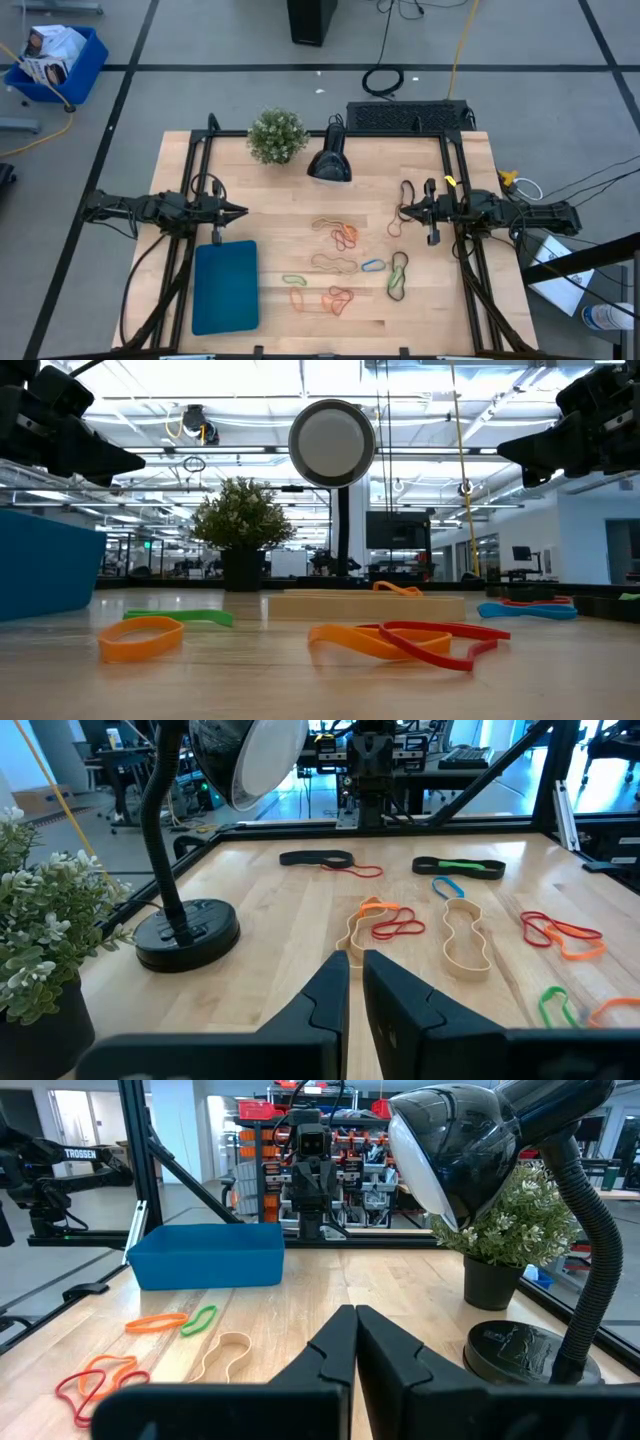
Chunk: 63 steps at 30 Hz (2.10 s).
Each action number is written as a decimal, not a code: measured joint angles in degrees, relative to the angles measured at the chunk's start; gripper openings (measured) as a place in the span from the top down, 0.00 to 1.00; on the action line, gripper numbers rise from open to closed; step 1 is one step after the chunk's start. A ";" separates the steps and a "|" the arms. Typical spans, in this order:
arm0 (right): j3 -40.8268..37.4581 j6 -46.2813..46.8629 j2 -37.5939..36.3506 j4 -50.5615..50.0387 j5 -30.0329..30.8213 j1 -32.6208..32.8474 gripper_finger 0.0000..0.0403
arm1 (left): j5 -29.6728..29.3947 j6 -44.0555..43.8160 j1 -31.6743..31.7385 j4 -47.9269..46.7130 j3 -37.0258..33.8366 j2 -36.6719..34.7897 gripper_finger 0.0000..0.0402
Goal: Pick and place rubber bands into bin
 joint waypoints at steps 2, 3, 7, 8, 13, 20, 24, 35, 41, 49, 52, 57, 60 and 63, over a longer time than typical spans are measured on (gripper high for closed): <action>0.00 0.00 0.00 0.00 0.02 -0.02 0.99 | 0.00 0.01 0.00 0.00 0.00 0.00 0.90; 0.00 -0.02 0.00 0.00 0.00 -0.01 0.99 | 0.00 0.01 0.00 0.01 0.01 0.01 0.90; 0.00 0.00 0.00 0.02 0.02 -0.01 0.99 | 0.00 0.01 0.00 0.09 -0.01 0.02 0.90; 0.00 0.00 0.00 0.00 0.02 -0.01 0.99 | 0.00 0.01 0.00 0.09 0.02 0.00 0.90; 0.00 0.00 -0.01 0.00 0.00 -0.02 0.99 | 0.00 -0.02 0.00 0.24 0.00 0.01 0.90; 0.00 0.00 0.00 0.00 0.00 0.00 0.99 | 0.00 0.00 -0.03 0.22 0.00 -0.01 0.90; 0.00 0.00 0.00 0.02 0.00 0.00 0.99 | 0.00 0.00 -0.04 0.22 -0.01 0.02 0.90; 0.00 0.00 0.00 0.02 0.00 0.00 0.99 | -1.74 11.44 -0.02 0.17 0.00 0.01 0.90; 0.00 0.00 -0.01 0.02 0.02 -0.02 0.99 | -1.48 4.14 -0.02 1.51 -0.01 0.02 0.90; 0.00 0.00 0.00 0.04 0.04 0.00 0.99 | -1.45 3.38 0.00 7.14 -0.01 0.02 0.90; 0.00 0.00 -0.02 0.08 0.33 0.00 0.99 | -1.46 2.29 0.00 7.55 -0.01 0.02 0.90; 0.00 -0.10 -0.01 0.40 2.14 -0.02 0.99 | -1.42 -4.74 0.00 7.32 -0.01 0.02 0.89; 0.00 -0.76 -0.02 1.00 4.27 -0.02 0.99 | -1.24 -4.88 0.00 7.34 -0.01 0.02 0.89; 0.00 -1.77 -0.02 2.63 6.07 -0.02 0.99 | -1.14 -5.93 0.00 7.34 -0.01 0.02 0.89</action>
